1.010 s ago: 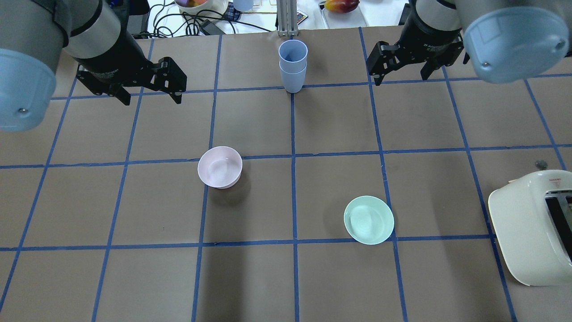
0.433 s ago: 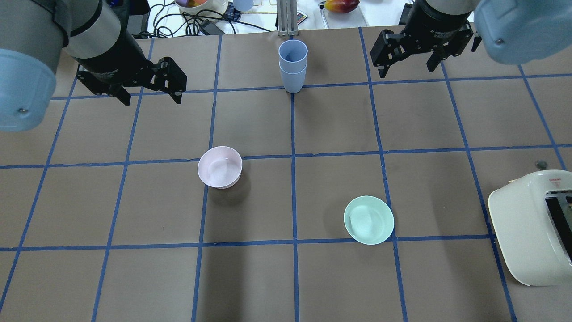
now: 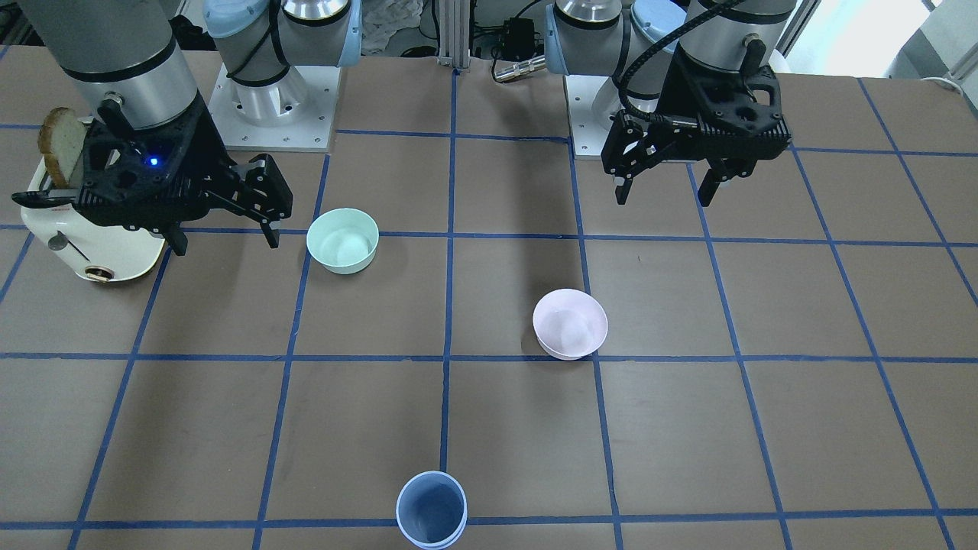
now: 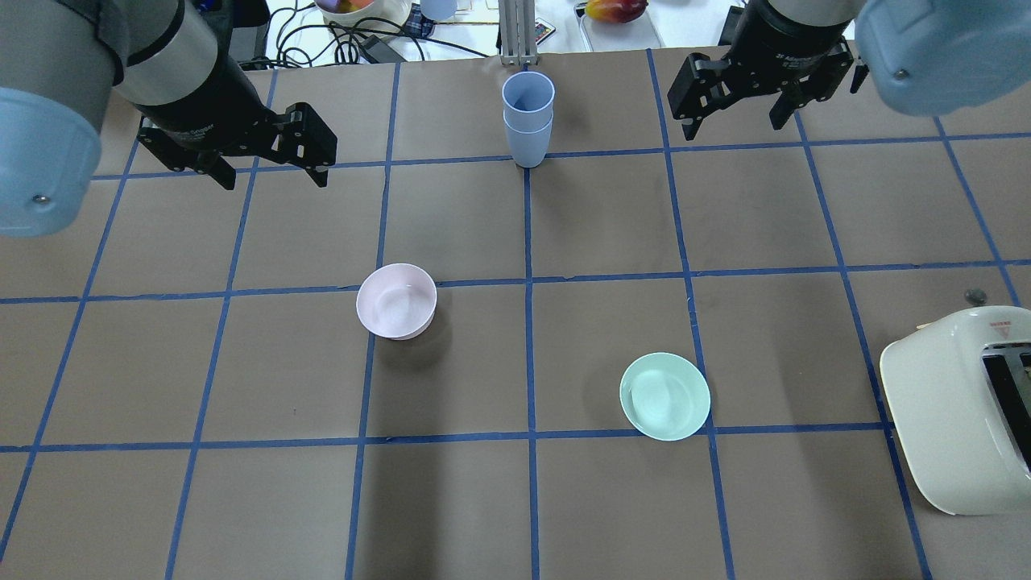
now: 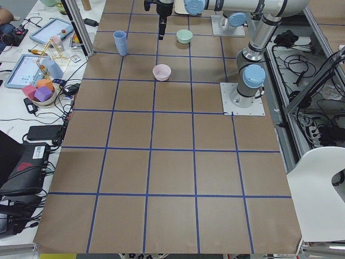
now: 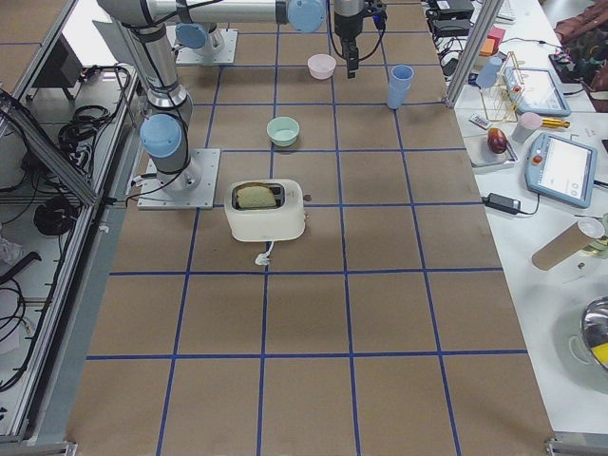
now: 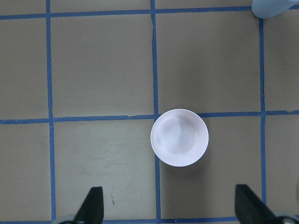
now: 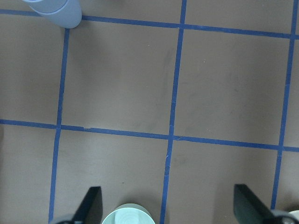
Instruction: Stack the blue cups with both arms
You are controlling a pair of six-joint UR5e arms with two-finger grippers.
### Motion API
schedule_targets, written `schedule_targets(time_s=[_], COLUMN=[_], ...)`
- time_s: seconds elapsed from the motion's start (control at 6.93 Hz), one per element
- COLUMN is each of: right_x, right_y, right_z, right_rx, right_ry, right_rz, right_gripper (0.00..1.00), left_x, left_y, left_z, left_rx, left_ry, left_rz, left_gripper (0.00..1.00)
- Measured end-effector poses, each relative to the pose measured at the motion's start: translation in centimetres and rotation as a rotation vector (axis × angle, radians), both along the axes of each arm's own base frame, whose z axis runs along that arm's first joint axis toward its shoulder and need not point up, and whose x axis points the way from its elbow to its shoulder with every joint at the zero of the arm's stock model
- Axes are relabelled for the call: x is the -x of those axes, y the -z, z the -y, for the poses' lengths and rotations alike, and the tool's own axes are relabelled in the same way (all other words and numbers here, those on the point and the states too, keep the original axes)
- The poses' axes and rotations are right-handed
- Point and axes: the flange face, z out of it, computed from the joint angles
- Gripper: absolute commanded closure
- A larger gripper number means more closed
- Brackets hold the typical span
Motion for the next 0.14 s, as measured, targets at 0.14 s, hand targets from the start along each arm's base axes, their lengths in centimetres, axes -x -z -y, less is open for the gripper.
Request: schedule_targets(time_s=[0.14], right_x=[-0.01], right_y=[0.07], right_z=[-0.01], right_rx=[-0.001], right_ry=[0.001], right_rz=[0.001], right_gripper=[0.00], left_x=[0.01], left_y=[0.03], left_z=[-0.01], left_rx=[-0.001], left_ry=[0.000], left_rz=[0.000], left_gripper=[0.00])
